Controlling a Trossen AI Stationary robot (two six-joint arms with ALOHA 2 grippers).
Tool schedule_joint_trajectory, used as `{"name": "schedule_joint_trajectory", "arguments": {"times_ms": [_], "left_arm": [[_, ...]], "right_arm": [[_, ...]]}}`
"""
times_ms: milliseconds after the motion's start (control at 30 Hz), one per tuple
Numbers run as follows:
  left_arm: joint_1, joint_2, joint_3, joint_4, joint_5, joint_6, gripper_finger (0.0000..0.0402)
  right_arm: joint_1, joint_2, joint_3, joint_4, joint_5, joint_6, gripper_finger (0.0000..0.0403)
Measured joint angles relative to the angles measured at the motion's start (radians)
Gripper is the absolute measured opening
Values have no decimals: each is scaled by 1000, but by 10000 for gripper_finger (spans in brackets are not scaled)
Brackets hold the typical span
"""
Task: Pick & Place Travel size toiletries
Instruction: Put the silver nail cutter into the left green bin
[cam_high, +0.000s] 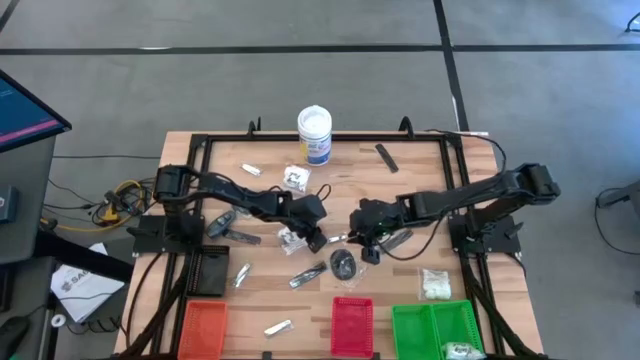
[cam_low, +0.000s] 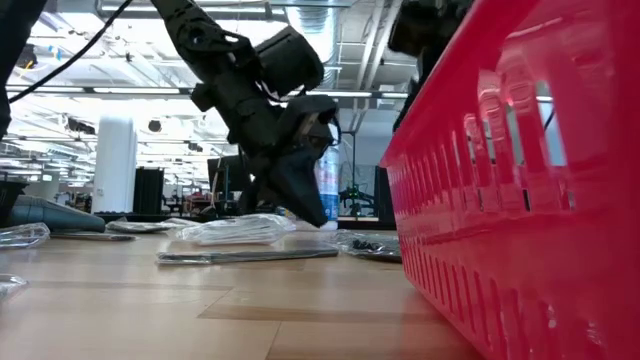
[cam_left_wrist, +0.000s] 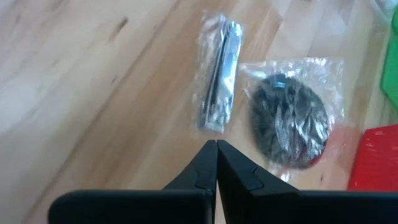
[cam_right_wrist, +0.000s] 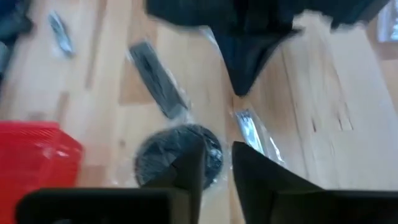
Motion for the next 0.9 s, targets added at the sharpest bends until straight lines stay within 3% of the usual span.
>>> {"name": "schedule_joint_trajectory", "arguments": {"times_ms": [267, 433, 667, 900], "left_arm": [[-48, -73, -61, 3, -60, -94, 0], [-88, -212, -191, -5, -196, -192, 0], [-120, -474, -383, -6, -316, -305, 0], [-139, -690, -467, 10, -457, -358, 0]], "right_arm": [[-18, 175, 124, -27, 4, -147, 184], [-25, 268, 208, -83, 23, -209, 221], [-64, 370, 255, -146, 22, -264, 223], [-100, 395, 253, -168, 21, -293, 205]]}}
